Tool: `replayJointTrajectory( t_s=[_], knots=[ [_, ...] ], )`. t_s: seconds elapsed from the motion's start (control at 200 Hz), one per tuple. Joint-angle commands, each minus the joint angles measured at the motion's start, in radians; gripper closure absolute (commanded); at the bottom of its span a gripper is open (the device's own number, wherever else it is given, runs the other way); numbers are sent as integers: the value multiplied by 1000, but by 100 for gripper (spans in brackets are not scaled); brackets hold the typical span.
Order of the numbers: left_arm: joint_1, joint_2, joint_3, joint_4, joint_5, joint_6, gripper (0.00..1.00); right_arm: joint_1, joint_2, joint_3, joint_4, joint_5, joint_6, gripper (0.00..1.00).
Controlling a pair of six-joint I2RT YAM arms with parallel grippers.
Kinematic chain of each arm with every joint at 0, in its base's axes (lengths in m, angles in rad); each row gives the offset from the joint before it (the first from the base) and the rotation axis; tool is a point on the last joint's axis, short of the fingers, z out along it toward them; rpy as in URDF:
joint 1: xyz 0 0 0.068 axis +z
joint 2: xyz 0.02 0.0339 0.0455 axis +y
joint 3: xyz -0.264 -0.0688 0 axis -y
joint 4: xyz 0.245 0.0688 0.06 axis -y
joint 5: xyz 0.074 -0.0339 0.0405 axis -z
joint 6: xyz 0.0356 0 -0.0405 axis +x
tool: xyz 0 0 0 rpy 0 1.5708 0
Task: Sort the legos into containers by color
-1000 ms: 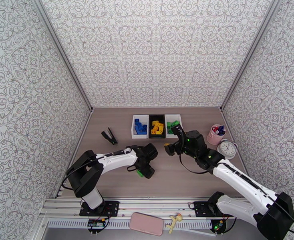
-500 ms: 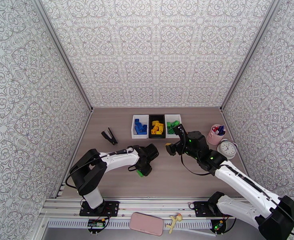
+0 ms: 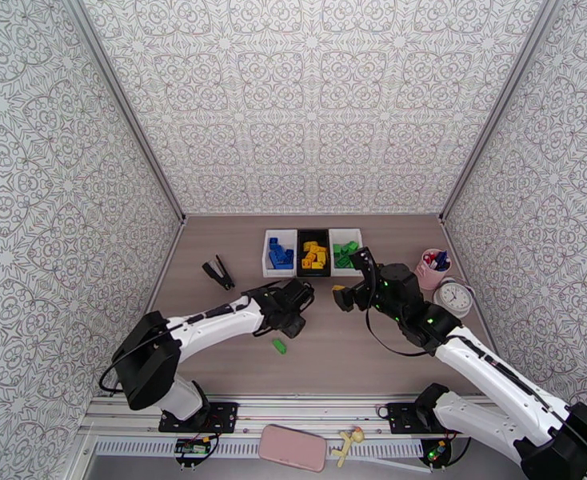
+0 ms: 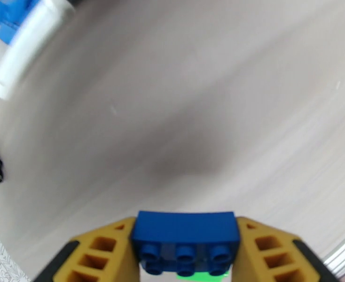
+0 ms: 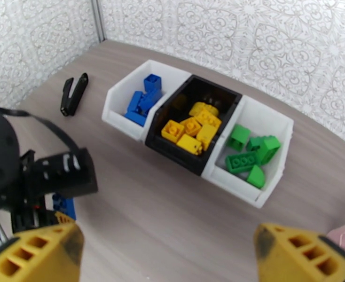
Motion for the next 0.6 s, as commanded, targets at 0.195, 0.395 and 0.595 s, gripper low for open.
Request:
replayJointTrajectory(
  t_s=[0.195,0.395,0.595],
  knots=[
    [96,-113,-53,357,-157,-141,64,-6,21,12,61,-101,22,0],
    [223,-10,56,399,-162,-191,64,-6,48,6,93,-152,41,0],
    [322,172,231,394,-121,-152,64,-4,59,-10,119,-175,54,0]
  ],
)
